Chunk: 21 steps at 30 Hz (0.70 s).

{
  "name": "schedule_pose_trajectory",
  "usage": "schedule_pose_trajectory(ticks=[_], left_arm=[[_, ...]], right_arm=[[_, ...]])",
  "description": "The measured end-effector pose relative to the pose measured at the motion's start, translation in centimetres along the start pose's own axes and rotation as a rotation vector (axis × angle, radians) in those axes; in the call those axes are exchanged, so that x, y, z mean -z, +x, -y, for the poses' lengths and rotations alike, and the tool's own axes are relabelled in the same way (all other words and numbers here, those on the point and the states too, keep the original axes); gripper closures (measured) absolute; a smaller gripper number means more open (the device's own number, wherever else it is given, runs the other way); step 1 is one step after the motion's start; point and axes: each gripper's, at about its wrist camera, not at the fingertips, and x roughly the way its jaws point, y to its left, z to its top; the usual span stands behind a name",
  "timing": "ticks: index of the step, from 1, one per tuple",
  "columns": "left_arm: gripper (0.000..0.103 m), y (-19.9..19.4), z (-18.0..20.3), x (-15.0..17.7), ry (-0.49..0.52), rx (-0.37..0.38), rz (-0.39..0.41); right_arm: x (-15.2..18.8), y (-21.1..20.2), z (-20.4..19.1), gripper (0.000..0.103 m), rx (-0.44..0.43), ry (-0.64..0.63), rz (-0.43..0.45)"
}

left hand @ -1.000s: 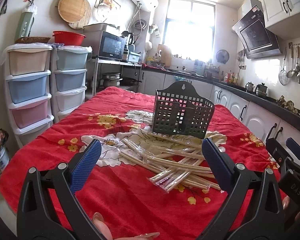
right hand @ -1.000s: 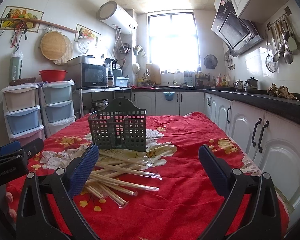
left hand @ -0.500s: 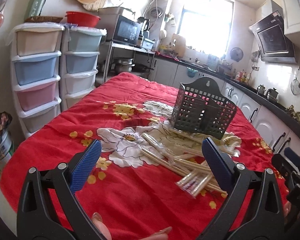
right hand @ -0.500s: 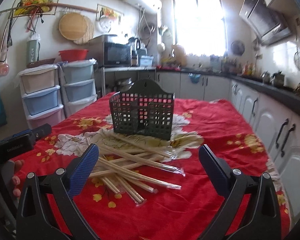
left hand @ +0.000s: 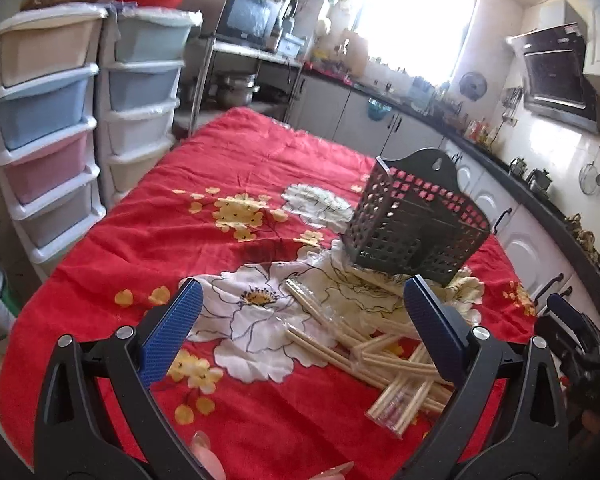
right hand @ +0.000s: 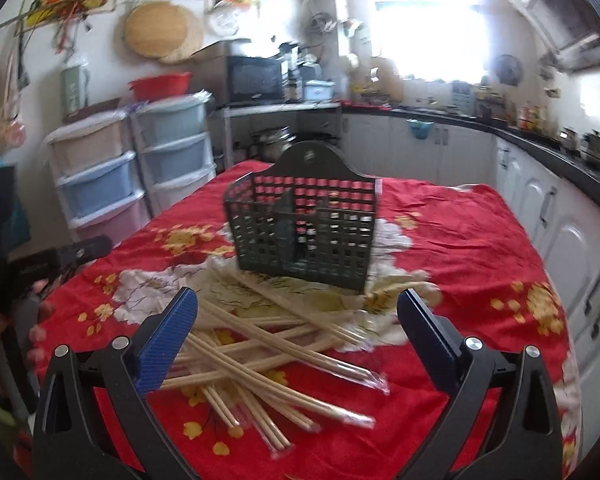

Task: Organize utensils
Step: 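Lower the left tool toward the chopstick pile while the right tool lowers beside it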

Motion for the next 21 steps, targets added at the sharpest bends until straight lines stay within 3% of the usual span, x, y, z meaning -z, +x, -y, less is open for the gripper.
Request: schedule_pose_trajectory(ticks=[3,6,9,11,19,21], left_arm=[[0.010,1.4,-0.6,-1.1,-0.017,0.046,-0.056],[0.010,3.1,-1.2,-1.9,-0.023,0.041,-0.102],[0.013,4.6,-2.0,-2.4,-0.053,0.058,-0.154],[0.022,5.5,-2.4,-2.6,-0.070,0.076,-0.180],[0.057,9.9,-3.6,-1.4,-0.174,0.175,-0.352],[0.060,10.7,-3.8,-1.0,-0.208,0.201,-0.385]], right_arm=[[-0.7,1.6,-0.9,0.006,-0.031,-0.056,-0.036],[-1.3,3.2,-1.6,0.006,-0.049,-0.100,-0.062],[-1.7,4.6,-1.9,0.012,-0.063,-0.110,-0.091],[-1.9,5.9,-2.0,0.022,-0.079,-0.123,-0.121],[-1.9,10.3,-3.0,0.044,-0.113,-0.201,-0.216],[-1.9,11.3,-3.3,0.048,-0.122,-0.219,-0.238]])
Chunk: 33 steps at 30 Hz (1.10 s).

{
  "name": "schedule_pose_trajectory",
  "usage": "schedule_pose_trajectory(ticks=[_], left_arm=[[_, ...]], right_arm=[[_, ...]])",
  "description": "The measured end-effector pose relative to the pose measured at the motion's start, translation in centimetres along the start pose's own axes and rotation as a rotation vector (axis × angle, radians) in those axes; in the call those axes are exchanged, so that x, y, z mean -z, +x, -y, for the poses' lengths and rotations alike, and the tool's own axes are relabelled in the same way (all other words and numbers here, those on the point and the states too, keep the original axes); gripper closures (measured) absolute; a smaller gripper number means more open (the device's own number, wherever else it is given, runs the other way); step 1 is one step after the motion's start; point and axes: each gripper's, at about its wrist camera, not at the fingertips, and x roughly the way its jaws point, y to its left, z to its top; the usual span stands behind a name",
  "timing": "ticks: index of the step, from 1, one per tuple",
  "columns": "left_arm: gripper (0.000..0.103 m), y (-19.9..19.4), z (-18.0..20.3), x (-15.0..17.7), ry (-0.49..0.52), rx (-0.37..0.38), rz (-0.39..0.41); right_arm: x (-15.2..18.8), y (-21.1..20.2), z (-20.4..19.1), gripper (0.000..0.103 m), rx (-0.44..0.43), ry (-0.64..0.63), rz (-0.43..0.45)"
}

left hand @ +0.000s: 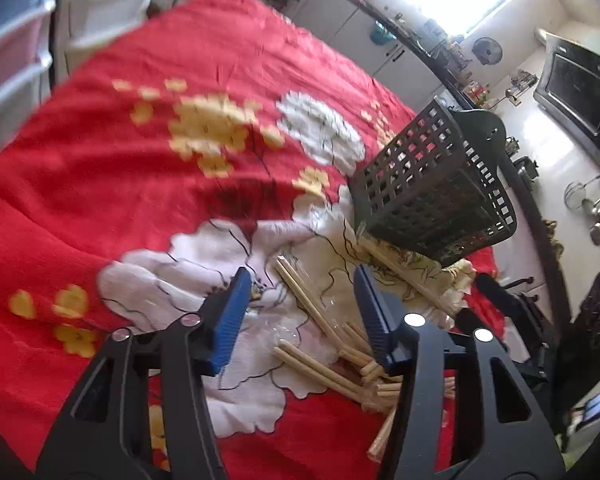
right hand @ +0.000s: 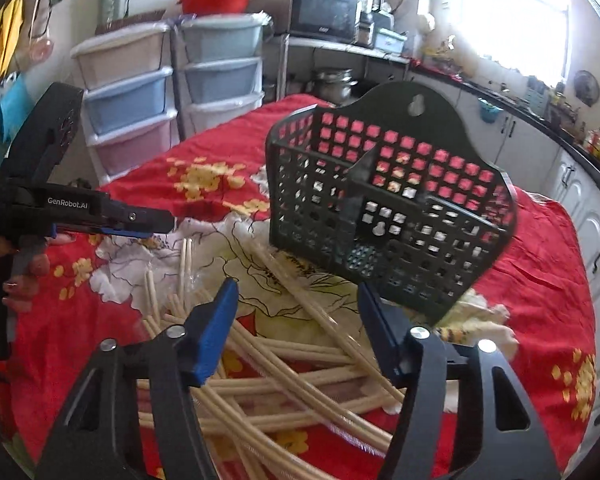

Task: Organize utensils
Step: 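Lower the left tool toward the chopstick pile while the right tool lowers beside it, then close the left tool on a wooden chopstick while the right tool closes on another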

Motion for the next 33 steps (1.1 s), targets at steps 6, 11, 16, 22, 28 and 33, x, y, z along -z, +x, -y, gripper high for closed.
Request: schedule_pose_trajectory(ticks=[6,11,16,22,28,33], left_arm=[[0.070,1.6,-1.2,-0.4,-0.072,0.041,-0.061],[0.074,2.5,-1.4,-0.7,-0.090,0.046,-0.080],[0.074,3.0,-1.5,-1.1,-0.103,0.045,-0.090],[0.077,3.5,-1.6,-1.5,-0.097,0.042,-0.094],[0.092,3.9,-2.7,-1.8,-0.114,0.034,-0.092],[0.095,3.8,-3.5,-1.8,-0.127,0.048,-0.089]], right_arm=[[-0.8,2.5,-0.4,0.051,-0.017,-0.072,-0.064],[-1.5,4.5,-0.9,0.055,-0.015,-0.137,-0.113],[-1.9,6.4,-1.5,0.061,0.001,-0.184,-0.157],[-2.1,8.7,-2.5,0.068,0.031,-0.217,-0.216],[-2.2,9.9,-2.7,0.085,0.023,-0.197,-0.230],[-2.1,9.0,-3.0,0.097,0.008,-0.217,-0.197]])
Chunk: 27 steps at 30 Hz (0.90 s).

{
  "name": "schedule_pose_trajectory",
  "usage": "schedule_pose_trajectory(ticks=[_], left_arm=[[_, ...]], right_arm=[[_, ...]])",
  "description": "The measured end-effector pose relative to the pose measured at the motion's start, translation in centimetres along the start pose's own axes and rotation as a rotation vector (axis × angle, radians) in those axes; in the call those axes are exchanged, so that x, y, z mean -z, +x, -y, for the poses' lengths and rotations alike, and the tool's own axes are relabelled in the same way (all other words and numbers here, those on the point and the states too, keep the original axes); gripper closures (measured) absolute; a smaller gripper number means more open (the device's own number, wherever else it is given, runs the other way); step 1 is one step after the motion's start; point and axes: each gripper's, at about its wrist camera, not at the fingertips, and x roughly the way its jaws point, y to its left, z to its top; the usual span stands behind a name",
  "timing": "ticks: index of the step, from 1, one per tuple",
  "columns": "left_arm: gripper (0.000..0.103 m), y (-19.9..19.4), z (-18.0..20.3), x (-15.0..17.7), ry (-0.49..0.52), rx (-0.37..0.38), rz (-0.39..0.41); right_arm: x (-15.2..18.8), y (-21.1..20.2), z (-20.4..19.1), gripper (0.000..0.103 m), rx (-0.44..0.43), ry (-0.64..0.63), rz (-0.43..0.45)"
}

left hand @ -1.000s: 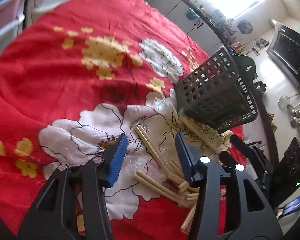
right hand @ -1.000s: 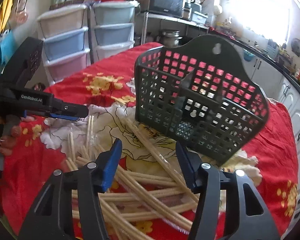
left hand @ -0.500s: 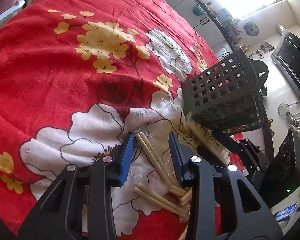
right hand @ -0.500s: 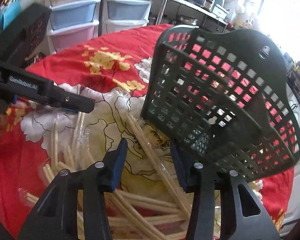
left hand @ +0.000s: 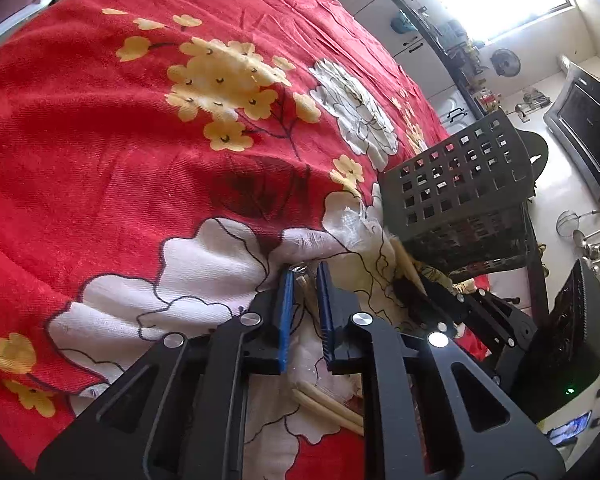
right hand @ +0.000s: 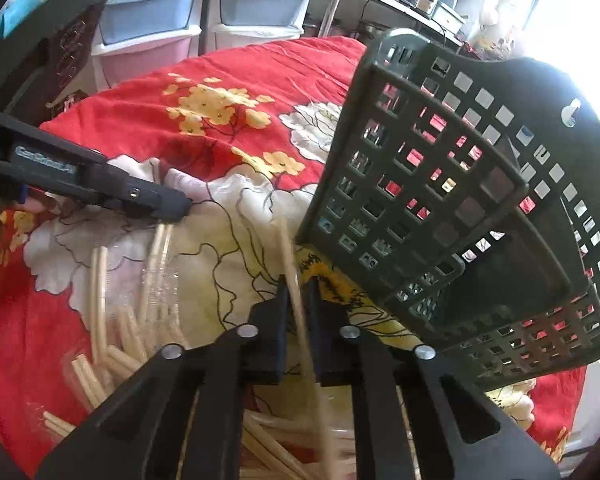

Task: Organize utensils
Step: 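Close the left tool on a wooden chopstick while the right tool closes on another, then lift both held chopsticks upright and carry them above the green basket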

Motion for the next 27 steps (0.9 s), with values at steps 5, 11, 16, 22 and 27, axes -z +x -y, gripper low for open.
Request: schedule_pose_trajectory(ticks=[5,11,16,22,27], left_arm=[[0.098,-0.2,-0.4,0.1,-0.013,0.018,0.013],[0.099,-1.6,-0.4,0.2,-0.025,0.037,0.066],[0.099,-4.3,0.6,-0.2,0.003,0.037,0.148],[0.100,-7.7,3.1,-1.4,0.071,0.000,0.261],[0.101,-10.7,5.2,-2.6,0.117,-0.024,0.351]], right_arm=[[0.0,-2.1,0.0,0.097,-0.010,0.000,0.074],[0.3,-5.2,0.7,0.097,-0.020,-0.015,0.194],[0.4,-7.6,2.0,0.098,-0.032,0.022,0.258],[0.5,-10.6,3.8,0.098,-0.042,0.089,0.333],[0.8,-12.9,4.8,0.098,-0.034,0.126,0.388]])
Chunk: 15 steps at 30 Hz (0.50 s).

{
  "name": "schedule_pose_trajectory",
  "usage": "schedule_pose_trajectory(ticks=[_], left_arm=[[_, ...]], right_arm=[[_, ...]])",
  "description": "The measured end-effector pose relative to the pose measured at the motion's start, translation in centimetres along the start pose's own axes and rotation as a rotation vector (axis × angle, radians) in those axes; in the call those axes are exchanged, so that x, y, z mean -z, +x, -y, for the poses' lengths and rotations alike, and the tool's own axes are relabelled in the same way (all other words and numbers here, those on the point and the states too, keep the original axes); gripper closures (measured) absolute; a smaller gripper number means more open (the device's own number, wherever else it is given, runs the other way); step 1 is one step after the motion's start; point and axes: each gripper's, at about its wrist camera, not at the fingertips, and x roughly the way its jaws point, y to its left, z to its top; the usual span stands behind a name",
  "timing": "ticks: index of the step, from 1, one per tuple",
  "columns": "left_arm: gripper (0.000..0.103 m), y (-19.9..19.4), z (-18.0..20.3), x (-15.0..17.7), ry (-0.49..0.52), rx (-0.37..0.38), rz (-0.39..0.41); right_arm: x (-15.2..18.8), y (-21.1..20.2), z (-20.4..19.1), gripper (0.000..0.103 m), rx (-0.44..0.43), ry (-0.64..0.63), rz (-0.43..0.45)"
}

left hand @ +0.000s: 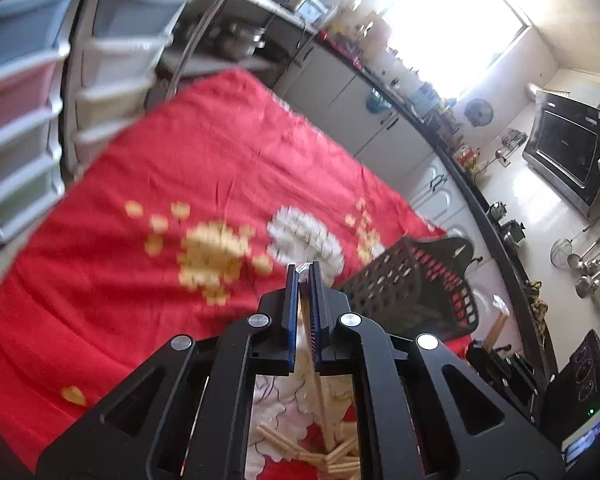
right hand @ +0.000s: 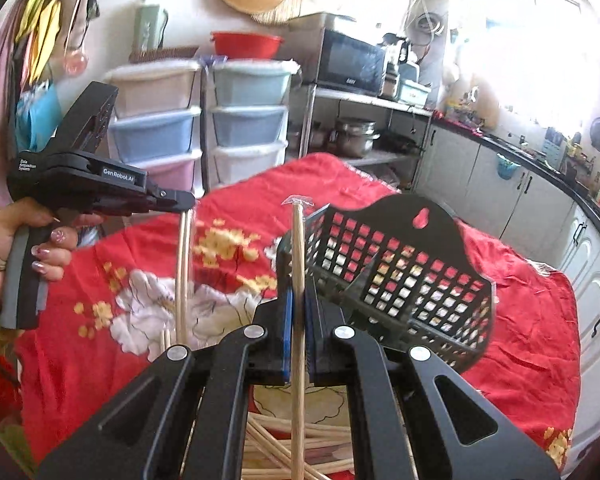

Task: Organize utensils
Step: 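Lift both held chopsticks upright and carry them above the green basket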

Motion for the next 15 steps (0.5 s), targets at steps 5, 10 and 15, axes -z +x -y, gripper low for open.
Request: schedule_pose_trajectory(ticks=[5,10,15], left_arm=[[0.101,-2.3,2.7,-2.0,0.060,0.004,0.075],[0.101,-4.1,5.7,-3.1,0.113,0.051,0.119],[0.101,-5.4,9.3,-3.6,0.171,0.117,0.153]], right_arm=[[-1.1,-2.2,1.1,0.098,0.000,0.049,0.065],[-1.8,-4.1,2.4,0.098,0.001,0.101,0.129],[-2.5,-5.5,4.1,0.098,0.027,0.166,0.203]])
